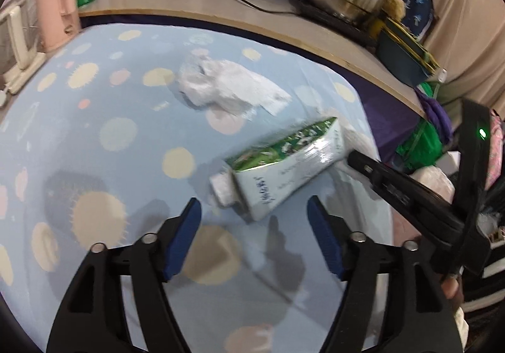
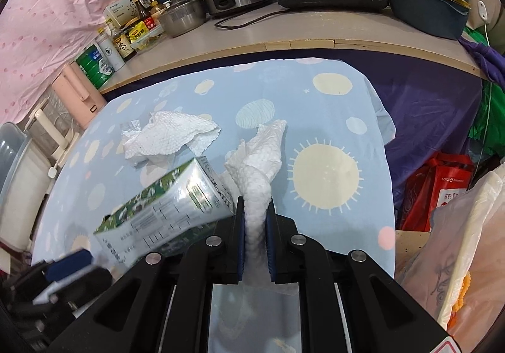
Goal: Collect trash
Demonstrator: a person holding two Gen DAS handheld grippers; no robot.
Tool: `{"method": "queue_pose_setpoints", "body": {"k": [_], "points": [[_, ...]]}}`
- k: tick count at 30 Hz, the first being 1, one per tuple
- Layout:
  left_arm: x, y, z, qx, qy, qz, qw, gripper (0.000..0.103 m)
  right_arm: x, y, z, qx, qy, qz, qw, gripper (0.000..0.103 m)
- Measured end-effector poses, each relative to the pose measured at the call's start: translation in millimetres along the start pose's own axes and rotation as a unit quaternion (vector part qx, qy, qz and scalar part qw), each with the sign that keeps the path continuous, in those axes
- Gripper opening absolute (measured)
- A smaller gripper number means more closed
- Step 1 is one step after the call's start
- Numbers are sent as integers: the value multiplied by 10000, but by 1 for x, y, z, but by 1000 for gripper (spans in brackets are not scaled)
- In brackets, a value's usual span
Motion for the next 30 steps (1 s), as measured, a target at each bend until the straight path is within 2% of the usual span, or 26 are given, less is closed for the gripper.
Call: {"method": "queue_pose_setpoints", "body": {"k": [3, 5, 9, 13, 16, 17, 18, 22, 30], "points": [[-8, 13, 10, -44, 95, -122, 9999, 72, 1, 0, 0, -14, 22, -4, 10000, 12], [-18, 21, 11, -195, 55, -181, 9996, 80, 1, 0, 1, -13, 17, -3, 10000, 12], [-36, 28, 5, -630, -65, -279, 9976, 80, 0, -1, 0, -14, -4, 14, 10000, 12], [-48, 25, -12, -1162, -223, -401, 9922, 80, -2, 0, 1, -27, -16, 34, 10000, 12], [-51, 21, -20, -1364, -210, -461, 9894, 78, -2, 1, 1, -7, -19, 36, 10000, 12], [-50, 19, -23, -1417, -212, -471, 9886, 70, -2, 1, 1, -1, -18, 36, 10000, 12], [-50, 18, -25, -1458, -171, -465, 9881, 69, -2, 1, 2, 1, -13, 37, 10000, 12], [-44, 10, -30, -1398, -17, -474, 9890, 66, 1, -1, 4, 4, 15, 32, 10000, 13], [-15, -17, -37, -1004, 65, -350, 9943, 60, 28, -11, 8, -26, 154, -87, 9998, 12]]}}
Point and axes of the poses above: each gripper's, at about its wrist camera, not at the fingertips, and x roughly against the way its jaws point, z to its left, y to its top, the point moved 4 cm from there along -x, roughly the way its jaws point, and after that the axes turned 8 degrees about y, right-handed, at the moved point
